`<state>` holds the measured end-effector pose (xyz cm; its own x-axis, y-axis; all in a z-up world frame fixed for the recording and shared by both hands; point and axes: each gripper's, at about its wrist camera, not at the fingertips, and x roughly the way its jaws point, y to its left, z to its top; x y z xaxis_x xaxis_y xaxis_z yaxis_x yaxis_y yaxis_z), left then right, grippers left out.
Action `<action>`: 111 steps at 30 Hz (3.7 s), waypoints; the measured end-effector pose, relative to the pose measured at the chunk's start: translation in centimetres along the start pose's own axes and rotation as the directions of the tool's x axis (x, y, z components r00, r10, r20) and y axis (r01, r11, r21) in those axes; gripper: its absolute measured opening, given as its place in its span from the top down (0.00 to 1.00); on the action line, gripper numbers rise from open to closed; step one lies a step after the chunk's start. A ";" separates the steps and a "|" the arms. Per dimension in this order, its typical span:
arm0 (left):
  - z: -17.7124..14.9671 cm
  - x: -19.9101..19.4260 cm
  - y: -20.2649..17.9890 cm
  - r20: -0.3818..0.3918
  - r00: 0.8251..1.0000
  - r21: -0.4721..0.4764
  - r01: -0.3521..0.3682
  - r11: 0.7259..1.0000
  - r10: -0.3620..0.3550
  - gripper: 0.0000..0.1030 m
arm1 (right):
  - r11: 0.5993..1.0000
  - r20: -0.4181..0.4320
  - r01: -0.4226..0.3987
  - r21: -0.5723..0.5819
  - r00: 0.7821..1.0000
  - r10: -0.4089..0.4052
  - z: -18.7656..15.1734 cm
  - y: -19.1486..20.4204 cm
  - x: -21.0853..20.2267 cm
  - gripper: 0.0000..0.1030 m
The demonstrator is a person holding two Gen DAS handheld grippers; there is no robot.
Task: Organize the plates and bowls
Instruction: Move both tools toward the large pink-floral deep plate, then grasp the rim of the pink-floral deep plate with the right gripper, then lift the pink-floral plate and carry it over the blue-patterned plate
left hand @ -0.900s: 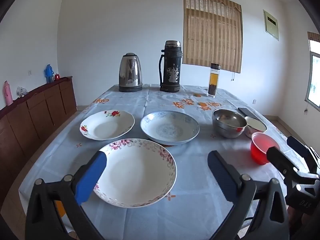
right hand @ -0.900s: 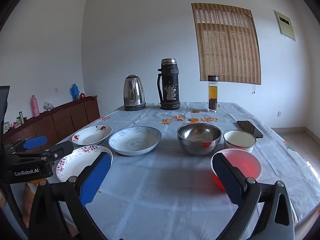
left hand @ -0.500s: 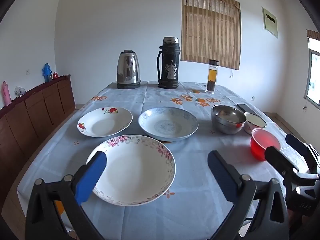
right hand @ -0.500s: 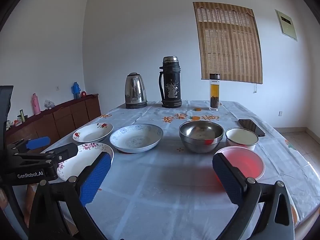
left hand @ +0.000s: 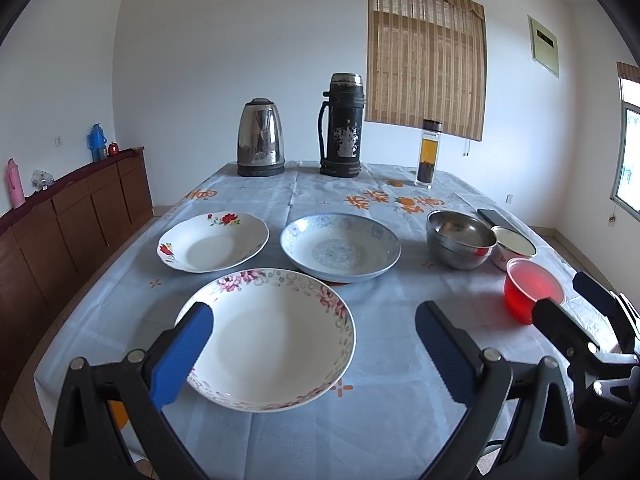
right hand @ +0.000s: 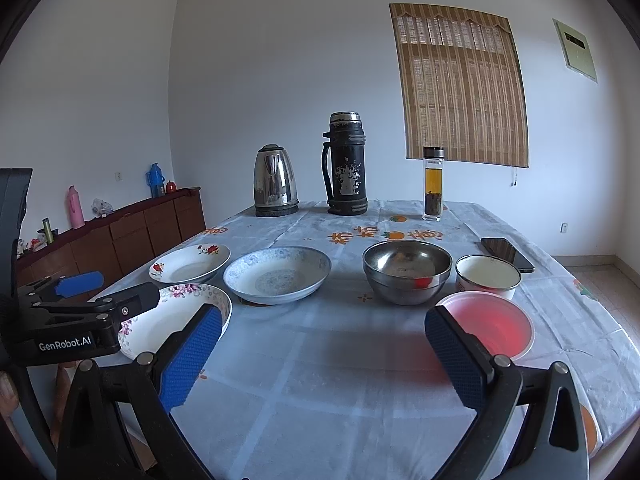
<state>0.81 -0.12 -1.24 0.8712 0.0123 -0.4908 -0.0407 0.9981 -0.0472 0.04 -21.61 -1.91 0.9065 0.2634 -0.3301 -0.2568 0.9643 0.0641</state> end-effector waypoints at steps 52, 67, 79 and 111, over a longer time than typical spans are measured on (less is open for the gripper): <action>-0.1 2.7 3.3 -0.035 0.999 -0.061 -0.016 0.998 0.014 0.00 | 0.999 -0.077 -0.036 0.012 0.996 0.037 -0.5 1.7 3.1 0.06; -0.3 4.9 8.7 -0.073 0.994 -0.106 -0.084 0.991 0.077 0.22 | 0.990 -0.178 -0.138 -0.015 0.975 0.133 0.0 5.7 8.2 0.31; -1.5 8.3 13.7 -0.199 0.975 -0.153 -0.131 0.979 0.099 0.69 | 0.981 -0.313 -0.187 -0.045 0.935 0.164 -0.5 8.4 13.5 0.54; -1.4 11.5 12.7 -0.240 0.970 -0.112 -0.075 0.991 0.046 0.87 | 0.938 -0.453 -0.331 -0.104 0.855 0.252 -0.8 10.1 18.0 0.90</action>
<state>9.60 12.62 -8.68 0.7256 0.0433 -0.6868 -0.1606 0.9811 -0.1078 13.47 -7.17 -7.92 0.5589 0.4562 -0.6925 -0.5759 0.8144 0.0717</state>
